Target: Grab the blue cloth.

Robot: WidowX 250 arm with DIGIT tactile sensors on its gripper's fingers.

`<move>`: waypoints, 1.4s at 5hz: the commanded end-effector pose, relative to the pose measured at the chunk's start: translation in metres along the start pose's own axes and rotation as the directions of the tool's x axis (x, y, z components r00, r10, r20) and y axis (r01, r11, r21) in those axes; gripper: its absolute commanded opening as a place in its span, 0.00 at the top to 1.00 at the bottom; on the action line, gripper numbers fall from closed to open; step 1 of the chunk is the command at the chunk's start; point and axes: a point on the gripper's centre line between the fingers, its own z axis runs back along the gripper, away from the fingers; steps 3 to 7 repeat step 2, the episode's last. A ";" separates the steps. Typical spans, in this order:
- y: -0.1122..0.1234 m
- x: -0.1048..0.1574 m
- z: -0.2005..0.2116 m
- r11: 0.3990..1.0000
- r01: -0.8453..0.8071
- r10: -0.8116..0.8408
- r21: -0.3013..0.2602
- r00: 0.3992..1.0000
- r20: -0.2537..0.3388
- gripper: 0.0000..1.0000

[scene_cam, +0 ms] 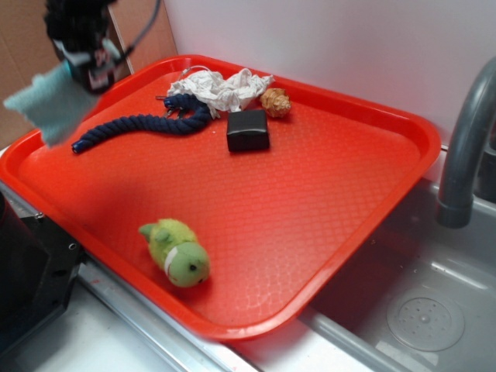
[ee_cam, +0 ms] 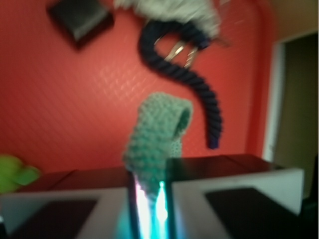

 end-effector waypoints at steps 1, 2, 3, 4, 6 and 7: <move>0.012 -0.016 0.102 0.980 -0.189 0.195 -0.055 0.973 0.121 1.00; 0.015 -0.021 0.096 0.971 -0.239 0.239 -0.016 0.965 0.112 1.00; 0.015 -0.021 0.096 0.971 -0.239 0.239 -0.016 0.965 0.112 1.00; 0.015 -0.021 0.096 0.971 -0.239 0.239 -0.016 0.965 0.112 1.00; 0.015 -0.021 0.096 0.971 -0.239 0.239 -0.016 0.965 0.112 1.00; 0.015 -0.021 0.096 0.971 -0.239 0.239 -0.016 0.965 0.112 1.00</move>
